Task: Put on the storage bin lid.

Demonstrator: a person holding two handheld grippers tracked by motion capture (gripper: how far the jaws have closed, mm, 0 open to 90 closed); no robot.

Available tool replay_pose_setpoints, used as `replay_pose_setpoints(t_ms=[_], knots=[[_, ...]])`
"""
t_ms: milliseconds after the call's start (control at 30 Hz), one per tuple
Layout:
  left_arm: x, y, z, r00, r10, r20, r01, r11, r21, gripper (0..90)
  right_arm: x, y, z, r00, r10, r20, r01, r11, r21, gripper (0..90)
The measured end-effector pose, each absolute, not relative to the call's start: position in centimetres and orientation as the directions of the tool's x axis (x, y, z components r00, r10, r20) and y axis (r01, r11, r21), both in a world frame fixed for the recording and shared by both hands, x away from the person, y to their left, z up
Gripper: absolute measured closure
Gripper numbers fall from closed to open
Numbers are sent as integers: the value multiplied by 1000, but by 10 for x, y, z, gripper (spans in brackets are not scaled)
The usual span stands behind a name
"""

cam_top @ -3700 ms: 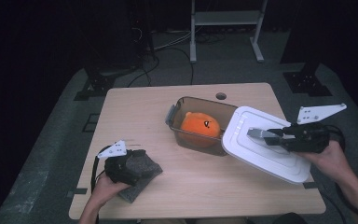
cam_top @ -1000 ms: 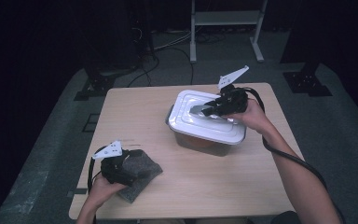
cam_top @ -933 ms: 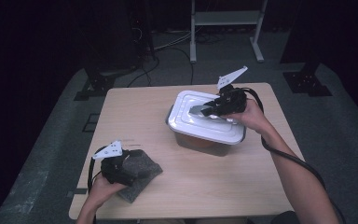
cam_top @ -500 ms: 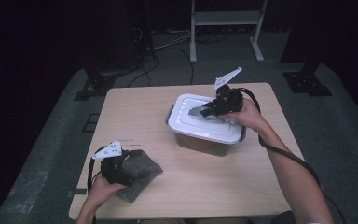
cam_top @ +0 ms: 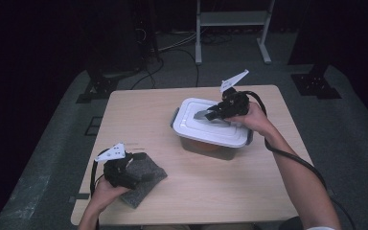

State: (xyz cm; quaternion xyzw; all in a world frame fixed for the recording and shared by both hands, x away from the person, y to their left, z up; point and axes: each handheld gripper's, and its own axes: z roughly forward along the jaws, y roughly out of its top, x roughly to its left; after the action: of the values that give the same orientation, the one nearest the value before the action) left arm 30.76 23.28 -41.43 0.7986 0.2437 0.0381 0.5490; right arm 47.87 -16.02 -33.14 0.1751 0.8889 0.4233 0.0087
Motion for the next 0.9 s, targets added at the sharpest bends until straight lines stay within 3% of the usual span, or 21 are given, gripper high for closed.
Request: replay_pose_setpoints(t_ms=[467, 900], knots=[[306, 235, -412, 879, 432, -201, 340, -273, 900, 67, 473, -166, -325, -930, 341, 136, 312, 540, 782, 460], [305, 235, -412, 880, 432, -197, 337, -277, 900, 66, 453, -191, -314, -920, 376, 106, 301, 508, 807, 361]])
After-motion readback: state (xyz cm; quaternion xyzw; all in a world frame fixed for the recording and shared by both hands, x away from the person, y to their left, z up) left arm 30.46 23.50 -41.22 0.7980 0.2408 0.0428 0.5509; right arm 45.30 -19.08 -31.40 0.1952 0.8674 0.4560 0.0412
